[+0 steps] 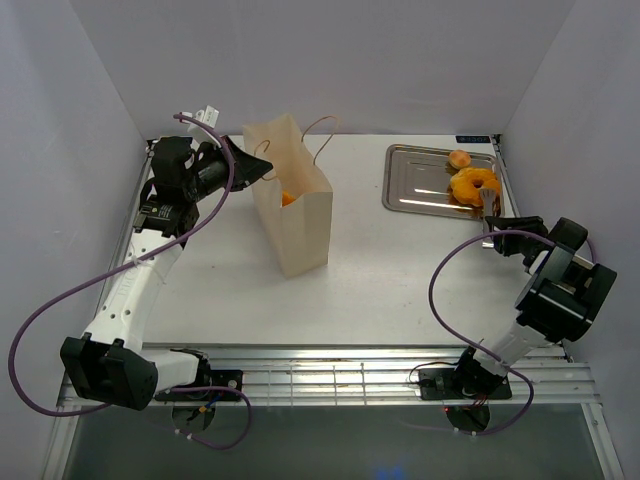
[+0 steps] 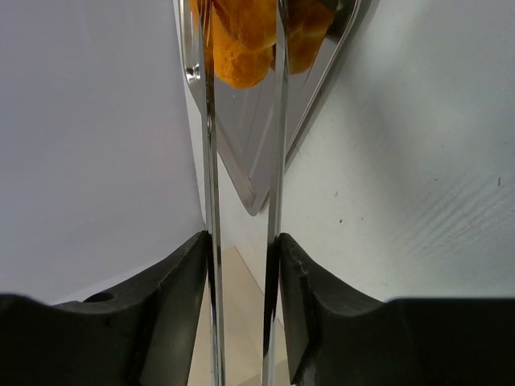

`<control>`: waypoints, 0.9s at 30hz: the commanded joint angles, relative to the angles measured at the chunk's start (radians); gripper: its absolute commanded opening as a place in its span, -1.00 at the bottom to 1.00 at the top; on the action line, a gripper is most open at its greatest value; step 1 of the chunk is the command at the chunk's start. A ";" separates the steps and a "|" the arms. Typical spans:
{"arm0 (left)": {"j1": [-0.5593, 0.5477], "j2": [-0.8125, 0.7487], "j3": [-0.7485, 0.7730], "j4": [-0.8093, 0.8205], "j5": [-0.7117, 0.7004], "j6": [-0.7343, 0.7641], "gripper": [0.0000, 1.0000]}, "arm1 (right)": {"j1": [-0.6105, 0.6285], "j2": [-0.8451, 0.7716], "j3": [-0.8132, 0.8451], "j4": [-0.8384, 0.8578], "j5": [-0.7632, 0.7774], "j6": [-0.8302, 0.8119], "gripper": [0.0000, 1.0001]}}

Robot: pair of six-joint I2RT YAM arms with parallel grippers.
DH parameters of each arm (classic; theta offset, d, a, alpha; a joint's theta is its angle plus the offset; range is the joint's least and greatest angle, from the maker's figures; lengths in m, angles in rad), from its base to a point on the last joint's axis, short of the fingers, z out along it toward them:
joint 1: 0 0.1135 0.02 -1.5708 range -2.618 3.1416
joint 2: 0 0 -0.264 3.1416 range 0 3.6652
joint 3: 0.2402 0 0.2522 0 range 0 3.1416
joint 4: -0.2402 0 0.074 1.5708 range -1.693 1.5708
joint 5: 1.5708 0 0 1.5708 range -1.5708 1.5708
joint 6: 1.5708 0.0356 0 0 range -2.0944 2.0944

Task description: Place the fake bread into the paper bag

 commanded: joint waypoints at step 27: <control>-0.001 -0.039 -0.025 -0.031 -0.029 -0.005 -1.00 | 0.082 -0.259 0.060 0.139 -0.144 0.134 -0.85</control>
